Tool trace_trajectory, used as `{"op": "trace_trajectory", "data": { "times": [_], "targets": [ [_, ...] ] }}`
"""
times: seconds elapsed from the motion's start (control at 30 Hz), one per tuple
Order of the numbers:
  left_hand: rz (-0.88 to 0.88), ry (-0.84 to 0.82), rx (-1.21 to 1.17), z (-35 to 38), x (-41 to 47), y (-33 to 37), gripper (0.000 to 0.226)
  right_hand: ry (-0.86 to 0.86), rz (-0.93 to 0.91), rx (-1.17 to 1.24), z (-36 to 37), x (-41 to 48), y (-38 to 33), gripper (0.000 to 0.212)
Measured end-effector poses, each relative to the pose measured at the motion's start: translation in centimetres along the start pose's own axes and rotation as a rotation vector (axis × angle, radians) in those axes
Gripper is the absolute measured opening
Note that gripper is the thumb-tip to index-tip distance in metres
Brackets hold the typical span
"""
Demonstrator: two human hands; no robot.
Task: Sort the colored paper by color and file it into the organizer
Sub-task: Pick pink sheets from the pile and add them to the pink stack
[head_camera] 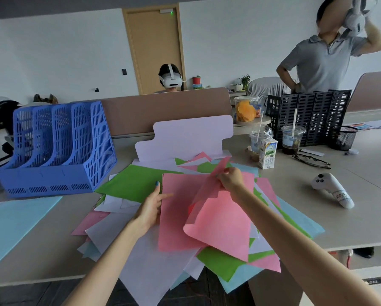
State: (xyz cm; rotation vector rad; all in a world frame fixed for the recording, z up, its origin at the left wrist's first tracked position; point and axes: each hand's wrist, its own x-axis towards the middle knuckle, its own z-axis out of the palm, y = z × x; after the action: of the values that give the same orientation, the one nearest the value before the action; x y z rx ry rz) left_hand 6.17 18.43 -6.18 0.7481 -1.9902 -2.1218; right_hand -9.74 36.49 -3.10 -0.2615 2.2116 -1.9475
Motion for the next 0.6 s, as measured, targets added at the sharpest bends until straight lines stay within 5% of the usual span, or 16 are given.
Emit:
{"op": "trace_trajectory", "data": {
  "times": [0.27,0.4,0.6],
  "targets": [
    [-0.069,0.044,0.091,0.2,0.4,0.4,0.078,-0.323,-0.118,-0.331,4.5,-1.6,1.6,0.005],
    [-0.098,0.083,0.111,0.4,0.5,0.4,0.083,-0.458,-0.086,-0.303,5.3,-2.5,2.2,0.04],
    [0.037,0.193,0.358,1.5,0.7,0.3,0.035,-0.545,-0.086,-0.195,4.7,-2.4,2.7,0.035]
  ]
}}
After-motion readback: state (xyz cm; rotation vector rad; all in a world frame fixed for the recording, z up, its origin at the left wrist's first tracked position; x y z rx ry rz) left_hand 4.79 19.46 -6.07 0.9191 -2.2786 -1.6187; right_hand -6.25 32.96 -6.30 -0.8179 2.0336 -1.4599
